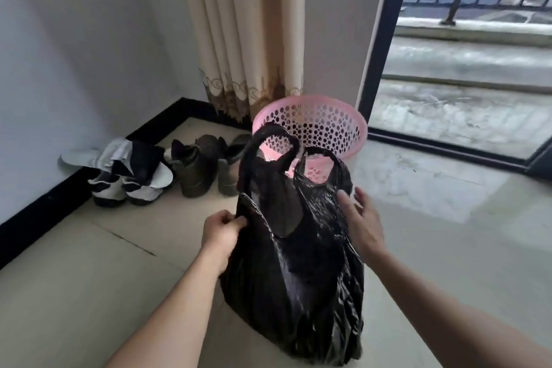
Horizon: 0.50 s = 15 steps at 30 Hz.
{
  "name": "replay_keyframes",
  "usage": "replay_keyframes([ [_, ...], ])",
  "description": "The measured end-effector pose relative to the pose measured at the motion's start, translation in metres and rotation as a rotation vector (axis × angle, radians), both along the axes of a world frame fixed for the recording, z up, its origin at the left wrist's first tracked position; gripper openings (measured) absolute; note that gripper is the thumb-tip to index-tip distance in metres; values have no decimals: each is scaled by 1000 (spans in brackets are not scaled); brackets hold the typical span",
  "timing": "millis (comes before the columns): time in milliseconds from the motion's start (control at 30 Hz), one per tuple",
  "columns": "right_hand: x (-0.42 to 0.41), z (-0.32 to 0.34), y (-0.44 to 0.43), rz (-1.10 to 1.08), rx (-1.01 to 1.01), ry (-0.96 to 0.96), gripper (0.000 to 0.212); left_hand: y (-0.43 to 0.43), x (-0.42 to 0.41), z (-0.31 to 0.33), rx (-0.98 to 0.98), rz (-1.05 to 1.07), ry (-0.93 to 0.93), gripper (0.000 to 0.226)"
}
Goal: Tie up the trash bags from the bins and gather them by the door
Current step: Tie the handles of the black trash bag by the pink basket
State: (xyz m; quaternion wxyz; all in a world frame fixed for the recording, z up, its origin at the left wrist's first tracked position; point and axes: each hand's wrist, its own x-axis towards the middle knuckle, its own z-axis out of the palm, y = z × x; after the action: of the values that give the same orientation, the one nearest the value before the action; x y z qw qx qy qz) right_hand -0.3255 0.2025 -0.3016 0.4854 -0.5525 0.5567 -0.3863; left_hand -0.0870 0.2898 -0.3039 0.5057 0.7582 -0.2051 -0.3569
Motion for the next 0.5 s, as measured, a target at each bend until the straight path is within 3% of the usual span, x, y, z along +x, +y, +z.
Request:
replay_keyframes([
  [67, 1, -16, 16, 211, -97, 225, 108, -2, 0, -4, -37, 152, 85, 27],
  [100, 3, -26, 20, 296, -129, 373, 117, -4, -2, -4, -51, 170, 116, 19],
  [133, 6, -34, 22, 346, -142, 489, 115, -6, -4, -4, -54, 154, 133, 14],
  [167, 9, -37, 20, 353, -120, 542, 98, -5, -7, -3, -44, 108, 152, 16],
  [267, 11, -31, 5, 185, -52, 365, 9, 4, -10, 1, -12, -163, 229, 45],
  [367, 7, -9, -14, -50, 57, 112, 22, 16, -6, 10, 32, -457, 231, 50],
  [500, 1, 4, -26, -84, 133, -65, 23, 9, -4, 20, 23, -410, 115, 37],
])
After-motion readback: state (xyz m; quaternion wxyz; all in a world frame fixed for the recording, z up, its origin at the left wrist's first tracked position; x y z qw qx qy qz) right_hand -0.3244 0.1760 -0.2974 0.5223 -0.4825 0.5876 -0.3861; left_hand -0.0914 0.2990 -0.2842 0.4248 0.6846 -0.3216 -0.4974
